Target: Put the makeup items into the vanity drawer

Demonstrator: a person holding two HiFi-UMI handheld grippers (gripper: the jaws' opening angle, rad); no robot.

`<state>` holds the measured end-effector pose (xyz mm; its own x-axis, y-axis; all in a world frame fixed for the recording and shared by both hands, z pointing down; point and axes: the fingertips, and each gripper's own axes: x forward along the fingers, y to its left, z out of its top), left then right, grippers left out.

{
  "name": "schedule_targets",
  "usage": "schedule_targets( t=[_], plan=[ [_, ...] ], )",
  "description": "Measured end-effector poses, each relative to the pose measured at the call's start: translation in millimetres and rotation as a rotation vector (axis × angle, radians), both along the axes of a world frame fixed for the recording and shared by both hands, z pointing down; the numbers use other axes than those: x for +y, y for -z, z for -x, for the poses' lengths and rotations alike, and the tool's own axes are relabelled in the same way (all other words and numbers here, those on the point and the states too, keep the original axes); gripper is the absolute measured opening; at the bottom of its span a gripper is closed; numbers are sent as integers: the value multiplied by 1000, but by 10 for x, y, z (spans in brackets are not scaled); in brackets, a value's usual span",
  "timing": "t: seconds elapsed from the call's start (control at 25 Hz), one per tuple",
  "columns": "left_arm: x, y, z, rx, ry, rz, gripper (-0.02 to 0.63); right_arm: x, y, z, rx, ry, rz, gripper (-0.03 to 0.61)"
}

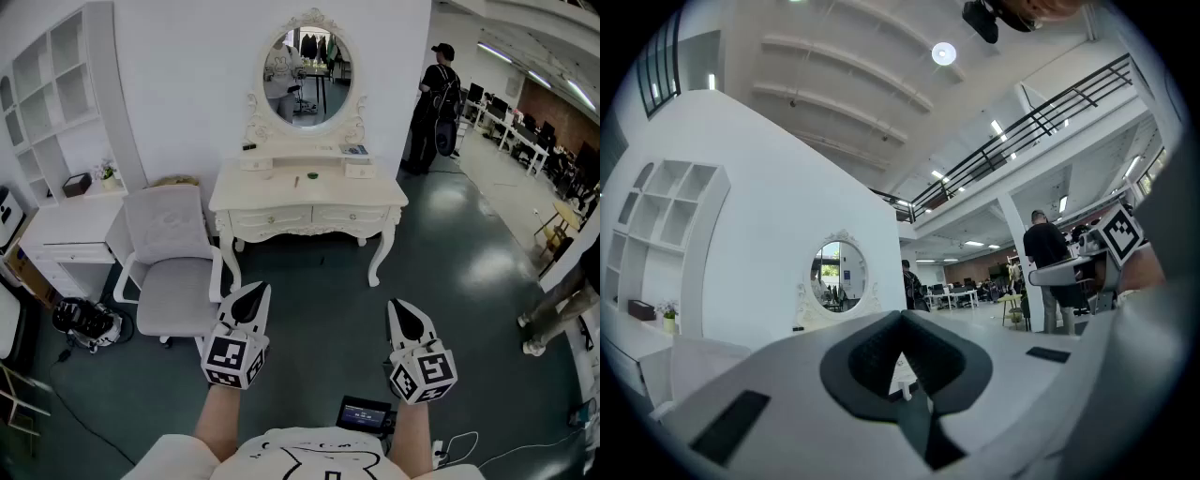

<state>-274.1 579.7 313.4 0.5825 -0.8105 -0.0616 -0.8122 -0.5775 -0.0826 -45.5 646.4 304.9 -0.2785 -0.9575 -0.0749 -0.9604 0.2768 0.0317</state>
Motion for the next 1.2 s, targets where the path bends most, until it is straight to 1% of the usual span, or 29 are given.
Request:
schedule_targets(
  t=[0.28, 0.52, 0.68, 0.92, 1.2],
  plan=[
    [0, -57, -163, 12, 32, 17, 26, 10, -76, -212, 3, 9, 17, 9],
    [44, -135, -377, 19, 51, 20, 26, -61, -156, -406, -13, 45, 21, 8],
    [-40, -150, -417, 17, 67, 25, 26, -187, -156, -432, -26, 68, 18, 8],
    [-477, -178, -482, 25, 75, 24, 26, -607, -223, -537, -34, 68, 26, 8],
    [-1370, -194, -584, 23, 55, 33, 26, -1432, -186, -620, -36, 52, 23, 8]
  ],
)
